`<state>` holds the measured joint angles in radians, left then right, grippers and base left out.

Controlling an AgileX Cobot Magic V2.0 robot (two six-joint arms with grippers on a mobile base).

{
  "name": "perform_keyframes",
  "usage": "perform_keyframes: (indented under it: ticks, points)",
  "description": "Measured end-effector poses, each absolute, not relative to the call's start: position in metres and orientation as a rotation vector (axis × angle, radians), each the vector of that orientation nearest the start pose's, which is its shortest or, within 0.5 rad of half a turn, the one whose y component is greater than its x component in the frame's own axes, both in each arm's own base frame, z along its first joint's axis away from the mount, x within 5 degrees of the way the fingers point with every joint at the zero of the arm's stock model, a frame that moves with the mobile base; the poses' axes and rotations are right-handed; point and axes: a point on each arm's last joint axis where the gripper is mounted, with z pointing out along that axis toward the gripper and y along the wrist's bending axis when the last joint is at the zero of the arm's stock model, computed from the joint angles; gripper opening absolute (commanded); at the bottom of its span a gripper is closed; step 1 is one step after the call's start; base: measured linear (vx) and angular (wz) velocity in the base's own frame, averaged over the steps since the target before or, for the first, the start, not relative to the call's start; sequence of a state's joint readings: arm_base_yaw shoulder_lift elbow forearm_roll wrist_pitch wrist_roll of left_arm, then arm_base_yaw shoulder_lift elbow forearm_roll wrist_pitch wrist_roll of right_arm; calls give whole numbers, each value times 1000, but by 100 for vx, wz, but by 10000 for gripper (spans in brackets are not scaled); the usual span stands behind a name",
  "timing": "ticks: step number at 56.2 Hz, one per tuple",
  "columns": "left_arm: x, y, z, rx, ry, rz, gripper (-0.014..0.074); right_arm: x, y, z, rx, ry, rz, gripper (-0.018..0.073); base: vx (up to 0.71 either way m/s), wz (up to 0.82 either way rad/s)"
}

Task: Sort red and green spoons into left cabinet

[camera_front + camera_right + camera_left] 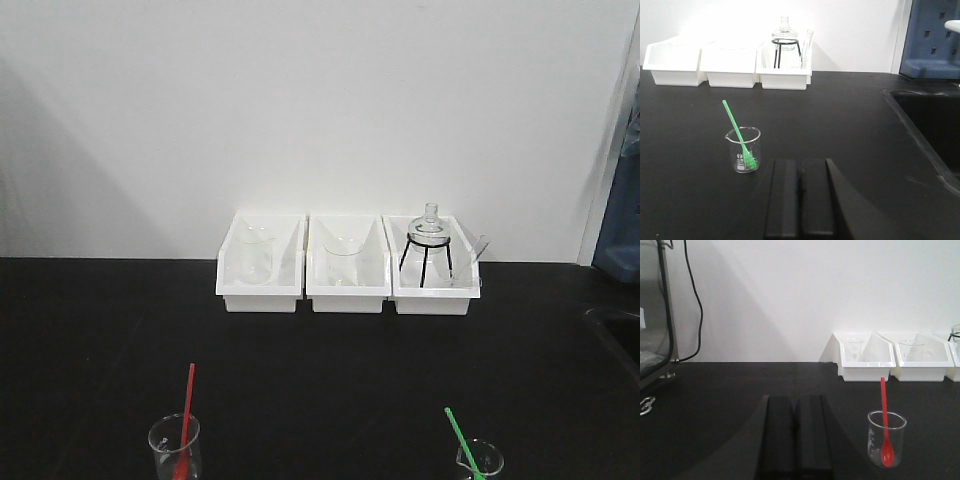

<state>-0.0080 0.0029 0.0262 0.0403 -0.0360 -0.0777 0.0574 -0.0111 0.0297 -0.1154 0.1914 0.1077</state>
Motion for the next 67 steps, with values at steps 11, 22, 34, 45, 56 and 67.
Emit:
perform_keyframes:
  ticks: [11, 22, 34, 45, 56, 67]
  points:
    - [57, -1, 207, -21, 1477, -38, -3, 56, 1, 186, -37, 1692, 20, -6, 0, 0]
    - [57, -1, 207, -21, 1477, -38, -3, 56, 1, 186, -37, 1692, 20, -6, 0, 0]
    - [57, -1, 207, -21, 1477, -38, -3, 56, 1, 186, -37, 1692, 20, -6, 0, 0]
    - [57, -1, 207, -21, 1477, -38, -3, 56, 1, 186, -37, 1692, 20, -6, 0, 0]
    - [57, -1, 207, -21, 1477, -38, -3, 56, 1, 186, -37, 1692, 20, -6, 0, 0]
    - [57, -1, 208, -20, 1474, -38, -3, 57, 2, 190, -42, 1651, 22, -6, 0, 0]
